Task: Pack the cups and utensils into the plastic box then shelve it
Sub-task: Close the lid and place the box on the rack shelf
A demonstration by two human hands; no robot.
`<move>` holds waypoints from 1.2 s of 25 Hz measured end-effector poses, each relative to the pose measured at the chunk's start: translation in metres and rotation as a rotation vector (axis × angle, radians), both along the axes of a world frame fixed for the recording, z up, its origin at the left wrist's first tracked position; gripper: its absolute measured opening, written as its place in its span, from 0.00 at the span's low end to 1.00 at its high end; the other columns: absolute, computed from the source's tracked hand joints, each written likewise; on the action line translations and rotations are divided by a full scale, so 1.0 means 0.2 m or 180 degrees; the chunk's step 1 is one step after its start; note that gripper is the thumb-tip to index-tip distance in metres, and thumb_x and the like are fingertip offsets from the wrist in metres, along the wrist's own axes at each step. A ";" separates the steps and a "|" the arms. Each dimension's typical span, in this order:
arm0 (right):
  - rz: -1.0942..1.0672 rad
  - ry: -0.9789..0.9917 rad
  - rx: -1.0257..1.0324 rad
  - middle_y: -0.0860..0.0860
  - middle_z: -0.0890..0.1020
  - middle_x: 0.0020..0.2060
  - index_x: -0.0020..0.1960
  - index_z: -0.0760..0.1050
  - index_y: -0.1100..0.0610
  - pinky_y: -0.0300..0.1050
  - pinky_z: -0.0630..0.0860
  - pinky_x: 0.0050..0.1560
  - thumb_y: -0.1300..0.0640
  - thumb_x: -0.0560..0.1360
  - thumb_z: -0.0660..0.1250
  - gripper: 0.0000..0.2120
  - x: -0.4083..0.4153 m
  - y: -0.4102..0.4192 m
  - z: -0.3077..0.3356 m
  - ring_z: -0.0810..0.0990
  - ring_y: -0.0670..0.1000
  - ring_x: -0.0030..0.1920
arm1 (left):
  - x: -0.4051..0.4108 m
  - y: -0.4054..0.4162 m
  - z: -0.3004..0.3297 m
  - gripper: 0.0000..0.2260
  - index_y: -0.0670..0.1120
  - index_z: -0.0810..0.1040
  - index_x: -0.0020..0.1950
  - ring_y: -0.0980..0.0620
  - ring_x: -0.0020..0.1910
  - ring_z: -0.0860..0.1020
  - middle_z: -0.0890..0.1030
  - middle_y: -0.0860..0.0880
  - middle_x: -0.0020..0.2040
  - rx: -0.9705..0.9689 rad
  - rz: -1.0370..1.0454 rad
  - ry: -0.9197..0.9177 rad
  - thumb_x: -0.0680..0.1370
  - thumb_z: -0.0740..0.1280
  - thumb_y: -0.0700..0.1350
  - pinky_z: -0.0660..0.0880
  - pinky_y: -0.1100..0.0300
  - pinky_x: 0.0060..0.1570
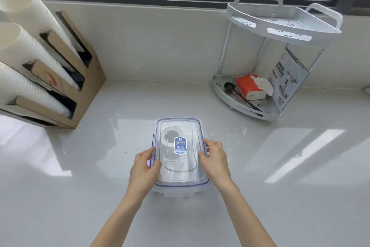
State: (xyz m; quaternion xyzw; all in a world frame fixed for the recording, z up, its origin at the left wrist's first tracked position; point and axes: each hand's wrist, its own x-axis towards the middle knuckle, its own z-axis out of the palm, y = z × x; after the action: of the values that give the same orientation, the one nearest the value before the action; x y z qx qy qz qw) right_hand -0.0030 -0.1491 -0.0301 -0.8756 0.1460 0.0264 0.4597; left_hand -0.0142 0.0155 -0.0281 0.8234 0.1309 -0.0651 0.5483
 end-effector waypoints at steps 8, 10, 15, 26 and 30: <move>-0.0147 0.0027 0.0102 0.56 0.70 0.64 0.69 0.66 0.60 0.42 0.67 0.63 0.63 0.77 0.59 0.21 -0.03 -0.01 -0.02 0.73 0.54 0.63 | -0.04 0.00 -0.04 0.19 0.45 0.67 0.68 0.46 0.63 0.72 0.69 0.46 0.66 0.0131 -0.0075 -0.0185 0.77 0.58 0.37 0.69 0.55 0.62; -0.0150 0.0062 0.0112 0.56 0.71 0.64 0.68 0.67 0.60 0.40 0.67 0.61 0.62 0.76 0.60 0.20 -0.03 -0.01 -0.03 0.74 0.53 0.62 | -0.04 0.00 -0.05 0.19 0.45 0.67 0.68 0.44 0.62 0.73 0.69 0.45 0.66 0.0113 -0.0061 -0.0137 0.76 0.58 0.37 0.70 0.48 0.63; -0.0179 0.0066 0.0170 0.55 0.72 0.63 0.67 0.69 0.60 0.36 0.66 0.58 0.62 0.76 0.61 0.20 -0.03 -0.01 -0.03 0.75 0.52 0.61 | -0.06 0.01 -0.08 0.19 0.44 0.67 0.68 0.48 0.58 0.71 0.68 0.45 0.67 -0.0023 0.0001 -0.0074 0.77 0.57 0.37 0.71 0.47 0.62; -0.0294 0.0421 0.0268 0.55 0.73 0.42 0.48 0.73 0.61 0.41 0.65 0.37 0.57 0.77 0.60 0.07 -0.05 0.00 -0.05 0.70 0.54 0.43 | -0.05 0.01 -0.10 0.19 0.44 0.66 0.68 0.46 0.61 0.71 0.67 0.45 0.67 0.0043 0.0008 -0.0150 0.77 0.57 0.38 0.71 0.44 0.62; -0.0440 0.0331 0.0538 0.59 0.80 0.51 0.63 0.73 0.59 0.39 0.67 0.48 0.56 0.77 0.62 0.16 -0.06 -0.01 -0.03 0.74 0.53 0.47 | -0.06 0.00 -0.11 0.20 0.45 0.66 0.68 0.48 0.59 0.70 0.68 0.46 0.67 0.0080 -0.0015 -0.0216 0.76 0.62 0.42 0.71 0.51 0.61</move>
State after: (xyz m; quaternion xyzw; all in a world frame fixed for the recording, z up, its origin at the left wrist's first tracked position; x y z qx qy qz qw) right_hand -0.0158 -0.1516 -0.0363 -0.8191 0.2268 0.0521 0.5244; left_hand -0.0255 0.0163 -0.0504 0.8323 0.1110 -0.0368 0.5419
